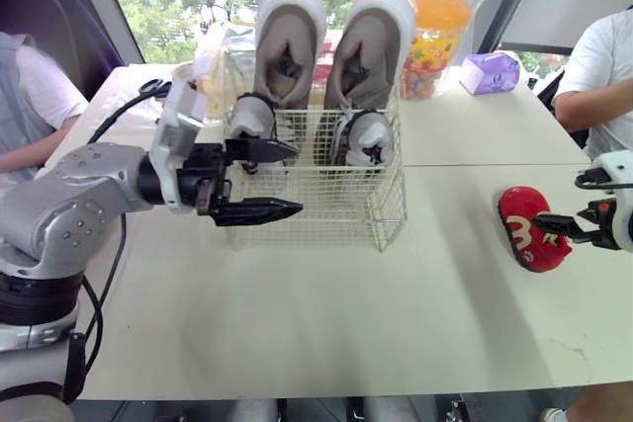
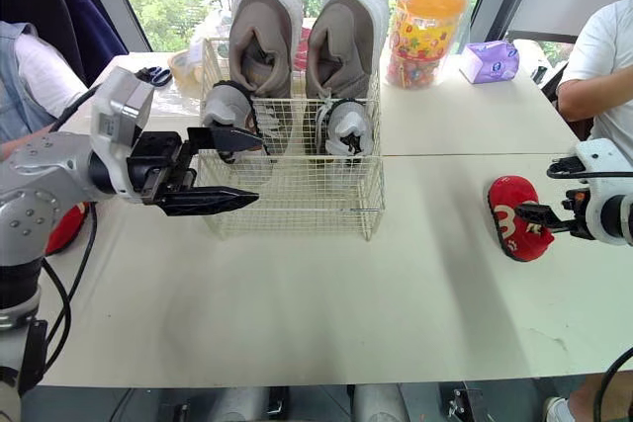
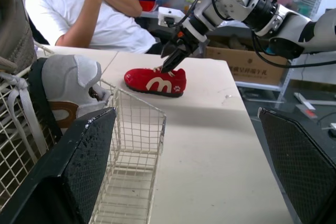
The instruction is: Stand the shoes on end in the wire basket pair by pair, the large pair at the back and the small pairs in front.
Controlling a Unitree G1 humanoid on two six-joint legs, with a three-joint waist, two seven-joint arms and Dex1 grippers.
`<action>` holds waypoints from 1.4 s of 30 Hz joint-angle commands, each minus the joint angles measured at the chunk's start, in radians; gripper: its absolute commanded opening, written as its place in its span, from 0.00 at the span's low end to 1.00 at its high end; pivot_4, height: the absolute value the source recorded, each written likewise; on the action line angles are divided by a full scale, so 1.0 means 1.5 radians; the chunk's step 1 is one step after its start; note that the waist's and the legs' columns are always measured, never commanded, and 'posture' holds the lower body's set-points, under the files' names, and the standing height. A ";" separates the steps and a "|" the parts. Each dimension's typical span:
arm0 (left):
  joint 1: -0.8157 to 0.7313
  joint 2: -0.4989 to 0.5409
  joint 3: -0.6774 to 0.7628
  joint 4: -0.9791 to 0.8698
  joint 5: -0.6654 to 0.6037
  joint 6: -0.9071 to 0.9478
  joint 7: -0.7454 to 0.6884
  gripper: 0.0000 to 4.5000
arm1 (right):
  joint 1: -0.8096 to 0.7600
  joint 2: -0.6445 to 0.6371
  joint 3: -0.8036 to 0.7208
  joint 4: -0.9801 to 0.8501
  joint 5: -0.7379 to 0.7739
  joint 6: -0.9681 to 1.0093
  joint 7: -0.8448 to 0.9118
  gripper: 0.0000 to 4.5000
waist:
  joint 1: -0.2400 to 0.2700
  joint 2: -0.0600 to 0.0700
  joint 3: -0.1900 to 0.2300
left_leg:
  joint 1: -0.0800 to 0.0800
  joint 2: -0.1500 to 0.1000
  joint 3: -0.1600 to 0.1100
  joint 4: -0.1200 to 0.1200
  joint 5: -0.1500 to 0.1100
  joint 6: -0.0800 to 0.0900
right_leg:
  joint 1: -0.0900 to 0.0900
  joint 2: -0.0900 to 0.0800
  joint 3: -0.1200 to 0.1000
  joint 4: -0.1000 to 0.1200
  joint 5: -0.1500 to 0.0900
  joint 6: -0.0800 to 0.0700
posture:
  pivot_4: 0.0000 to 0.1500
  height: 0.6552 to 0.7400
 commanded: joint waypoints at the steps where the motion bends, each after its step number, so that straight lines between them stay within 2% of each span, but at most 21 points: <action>1: -0.005 0.001 0.014 -0.019 0.012 -0.012 0.005 0.99 | -0.011 0.009 -0.012 0.029 0.010 0.014 -0.013 1.00 | 0.000 0.000 0.000 | 0.000 0.000 0.000 0.000 0.000 0.000 | 0.000 0.000 0.000 0.000 0.000 0.000 | 1.00 1.00; 8: 0.007 0.005 0.024 -0.030 0.018 -0.012 0.011 0.99 | 0.003 0.014 0.016 0.057 0.012 0.000 -0.021 1.00 | 0.002 0.000 0.000 | 0.000 0.000 0.000 0.000 0.000 0.000 | 0.000 0.000 0.000 0.000 0.000 0.000 | 1.00 1.00; 11: 0.008 0.003 0.025 -0.029 0.023 -0.015 0.013 1.00 | 0.001 0.016 0.019 0.051 0.016 0.000 -0.023 0.82 | 0.001 0.000 0.000 | 0.000 0.000 0.000 0.000 0.000 0.000 | 0.000 0.000 0.000 0.000 0.000 0.000 | 1.00 1.00; 13: 0.006 0.002 0.024 -0.026 0.027 -0.017 0.014 1.00 | 0.000 0.014 0.022 0.046 0.021 0.001 -0.022 0.59 | 0.001 0.000 0.000 | 0.000 0.000 0.000 0.000 0.000 0.000 | 0.000 0.000 0.000 0.000 0.000 0.001 | 1.00 1.00; 17: 0.001 -0.001 0.017 -0.018 0.040 -0.025 0.010 1.00 | -0.004 0.014 0.025 0.039 0.029 0.001 -0.023 0.21 | 0.001 0.000 0.000 | 0.000 0.000 0.000 0.000 0.000 0.000 | 0.000 0.000 0.000 0.000 0.000 0.001 | 1.00 1.00; 20: -0.010 -0.004 0.017 -0.002 0.043 -0.023 0.008 1.00 | -0.016 0.011 0.022 0.022 0.028 -0.025 -0.028 0.07 | 0.001 0.000 0.000 | 0.000 0.000 0.000 0.000 0.000 0.000 | 0.000 0.000 0.000 0.000 0.000 0.001 | 1.00 1.00; 25: -0.060 -0.022 0.038 0.052 0.011 0.008 0.035 1.00 | -0.137 0.032 -0.039 -0.006 -0.010 -0.255 -0.117 0.06 | -0.005 0.000 0.000 | 0.000 0.000 0.000 0.000 0.000 0.000 | 0.000 0.000 0.000 0.000 0.001 0.002 | 1.00 1.00; 27: -0.088 -0.028 0.048 0.082 -0.005 0.027 0.044 1.00 | -0.227 0.051 -0.051 -0.075 0.024 -0.337 -0.108 0.06 | -0.012 0.002 0.001 | 0.000 0.000 0.000 0.000 0.000 0.000 | -0.001 0.000 0.001 0.000 0.001 0.003 | 1.00 1.00; 29: -0.106 -0.028 0.051 0.102 -0.011 0.040 0.044 1.00 | -0.270 0.068 -0.038 -0.148 0.055 -0.413 -0.065 0.06 | -0.014 0.002 0.001 | -0.001 0.000 0.000 -0.001 0.000 0.000 | -0.003 0.000 0.001 0.001 0.001 0.004 | 1.00 1.00; 35: -0.144 -0.026 0.052 0.147 -0.016 0.060 0.034 1.00 | -0.273 0.070 0.050 -0.299 0.066 -0.529 0.026 0.06 | -0.010 0.000 0.000 | -0.001 0.001 -0.004 -0.003 0.000 0.000 | -0.001 0.002 0.000 0.000 0.000 0.005 | 1.00 1.00; 38: -0.163 -0.022 0.048 0.166 -0.009 0.065 0.023 1.00 | -0.240 0.041 0.124 -0.348 0.004 -0.633 0.090 0.06 | -0.007 0.000 0.000 | -0.003 -0.001 -0.003 0.000 0.000 0.000 | 0.000 0.000 0.000 0.000 0.000 0.005 | 1.00 1.00; 42: -0.180 -0.028 0.046 0.175 -0.012 0.074 0.016 1.00 | -0.203 0.018 0.195 -0.323 -0.105 -0.772 0.126 0.06 | -0.008 0.000 0.000 | -0.002 -0.002 -0.003 0.001 0.000 0.001 | 0.001 -0.001 0.000 -0.001 0.000 0.005 | 1.00 1.00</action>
